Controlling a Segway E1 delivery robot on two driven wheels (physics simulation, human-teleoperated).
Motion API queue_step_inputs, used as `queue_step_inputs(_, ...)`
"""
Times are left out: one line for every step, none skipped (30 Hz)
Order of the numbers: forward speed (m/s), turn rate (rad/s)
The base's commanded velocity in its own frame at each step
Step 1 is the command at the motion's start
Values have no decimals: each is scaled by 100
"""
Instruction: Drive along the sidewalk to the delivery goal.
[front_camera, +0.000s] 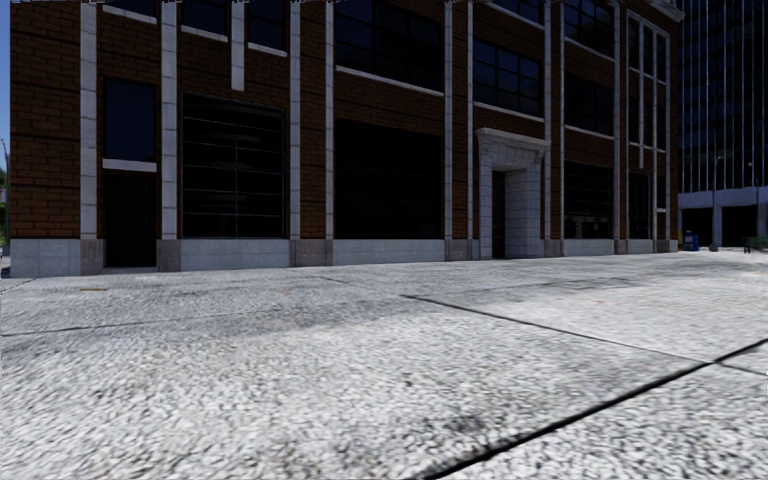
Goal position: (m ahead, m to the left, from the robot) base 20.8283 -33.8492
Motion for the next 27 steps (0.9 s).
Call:
queue_step_inputs(141,-43)
queue_step_inputs(141,-43)
queue_step_inputs(141,-43)
queue_step_inputs(141,-43)
queue_step_inputs(141,-43)
queue_step_inputs(141,-43)
queue_step_inputs(141,-43)
queue_step_inputs(141,-43)
queue_step_inputs(141,-43)
queue_step_inputs(141,-43)
queue_step_inputs(141,-43)
queue_step_inputs(141,-43)
queue_step_inputs(141,-43)
queue_step_inputs(141,-43)
queue_step_inputs(141,-43)
queue_step_inputs(141,-43)
queue_step_inputs(141,-43)
queue_step_inputs(141,-43)
queue_step_inputs(143,-43)
queue_step_inputs(146,-43)
queue_step_inputs(146,-43)
queue_step_inputs(148,-43)
queue_step_inputs(154,-43)
queue_step_inputs(173,-43)
queue_step_inputs(200,-43)
queue_step_inputs(200,-43)
queue_step_inputs(200,-43)
